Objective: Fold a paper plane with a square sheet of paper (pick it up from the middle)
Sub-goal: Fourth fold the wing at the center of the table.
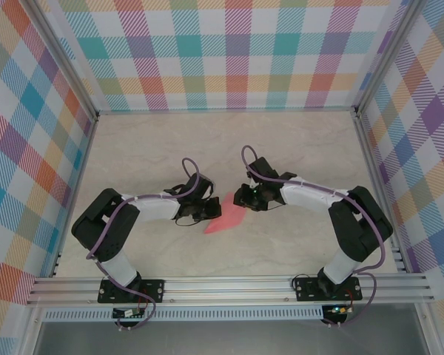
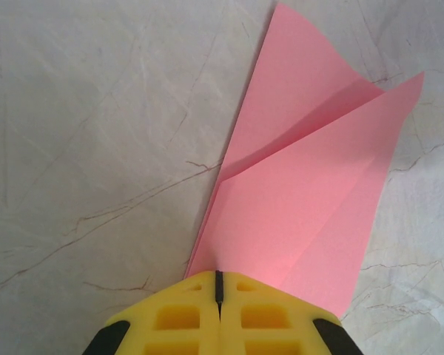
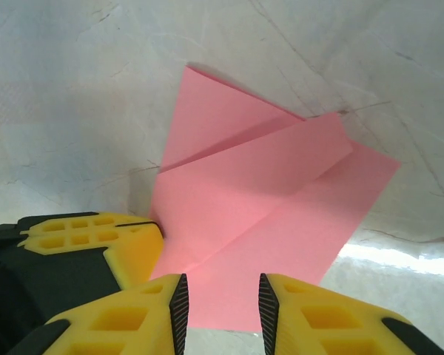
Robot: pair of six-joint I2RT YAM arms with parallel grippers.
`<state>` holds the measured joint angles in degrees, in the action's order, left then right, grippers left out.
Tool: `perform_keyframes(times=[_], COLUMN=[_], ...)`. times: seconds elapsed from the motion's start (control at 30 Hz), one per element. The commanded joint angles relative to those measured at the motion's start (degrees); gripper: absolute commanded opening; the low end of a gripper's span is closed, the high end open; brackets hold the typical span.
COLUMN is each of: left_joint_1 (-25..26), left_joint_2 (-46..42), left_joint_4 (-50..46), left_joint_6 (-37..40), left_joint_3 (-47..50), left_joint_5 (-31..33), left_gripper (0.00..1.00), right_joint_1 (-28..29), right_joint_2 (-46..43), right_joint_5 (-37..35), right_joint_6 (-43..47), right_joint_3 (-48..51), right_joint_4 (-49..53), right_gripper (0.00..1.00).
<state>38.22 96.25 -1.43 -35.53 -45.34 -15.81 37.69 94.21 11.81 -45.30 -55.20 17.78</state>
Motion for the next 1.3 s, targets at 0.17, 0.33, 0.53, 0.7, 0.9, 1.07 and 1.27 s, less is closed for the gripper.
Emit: perform_keyframes(times=[0.17,0.33,0.53,0.7,0.9,1.07,1.27], left_joint_1=[0.7,0.8,0.8,0.8,0.8,1.0,1.4], left_joint_2=[-1.5,-1.8,-1.9,-4.1,-9.4,-10.5,-10.2], left_joint_4=[-1.2,-0.9,-0.2,0.1,0.1,1.3,0.9], left_joint_6=[-1.1,-1.4,-1.7,-3.3,-6.5,-9.0,-10.2], left_joint_3=[0.9,1.1,1.2,1.5,4.0,7.0,8.8], left_joint_5=[0.2,0.0,-0.6,-1.2,-3.0,-4.3,-4.5], left_gripper=[0.00,0.00,0.00,0.00,0.03,0.07,0.08], right_joint_1=[2.4,2.4,2.3,2.3,2.2,2.3,2.3], right_joint_2=[5.4,7.4,10.3,12.8,13.8,13.6,14.1], right_joint_5=[5.3,5.2,6.8,4.9,3.2,2.5,2.1], right_joint_6=[-4.3,-4.6,-5.1,-5.0,-4.3,-4.0,-3.7], right_joint_3=[-2.1,-2.4,-1.4,-0.9,-0.5,-0.3,-0.4], right_joint_4=[-3.8,-7.5,-11.5,-9.7,-7.0,-6.0,-5.3], right_gripper=[0.31,0.24,0.18,0.17,0.17,0.17,0.17])
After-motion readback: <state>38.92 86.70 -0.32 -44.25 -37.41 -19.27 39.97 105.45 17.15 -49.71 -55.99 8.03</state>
